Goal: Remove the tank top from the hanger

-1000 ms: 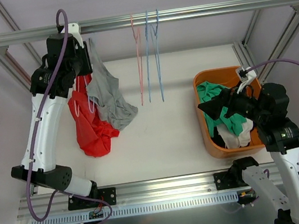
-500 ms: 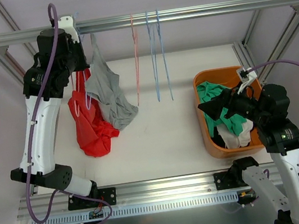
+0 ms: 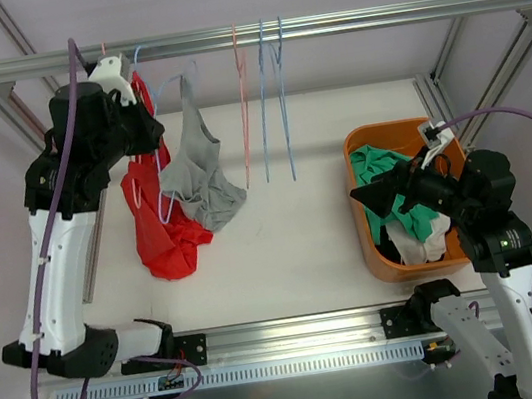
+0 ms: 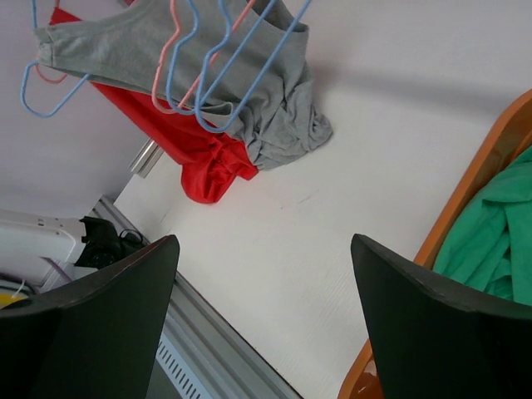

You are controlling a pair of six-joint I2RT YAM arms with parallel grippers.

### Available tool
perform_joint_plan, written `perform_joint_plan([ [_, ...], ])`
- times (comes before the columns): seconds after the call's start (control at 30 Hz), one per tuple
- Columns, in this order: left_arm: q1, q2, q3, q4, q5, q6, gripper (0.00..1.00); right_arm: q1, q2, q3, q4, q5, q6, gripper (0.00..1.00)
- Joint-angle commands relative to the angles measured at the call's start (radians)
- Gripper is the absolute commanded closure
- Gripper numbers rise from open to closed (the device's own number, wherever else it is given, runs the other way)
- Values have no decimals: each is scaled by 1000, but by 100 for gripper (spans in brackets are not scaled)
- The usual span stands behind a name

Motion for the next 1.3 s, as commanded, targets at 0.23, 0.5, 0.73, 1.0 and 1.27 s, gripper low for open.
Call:
perform_joint_plan([
  [0.23, -63, -462, -535, 21, 341, -32, 100, 47, -100, -111, 173, -243, 46, 11],
  [0.5, -63, -847, -988, -5, 689, -80, 100, 271, -244, -384, 311, -99, 152, 16],
  [0.73, -63, -958, -1109, -51, 882, -124, 100, 516, -327, -582, 522, 209, 301, 23],
  [1.0, -63, -927, -988, -46, 873, -153, 100, 964, -39, -516, 586, 810, 284, 25],
  [1.27, -63, -887, -971, -43, 824, -141, 100, 1109, 216, -381, 615, 1007, 234, 38],
])
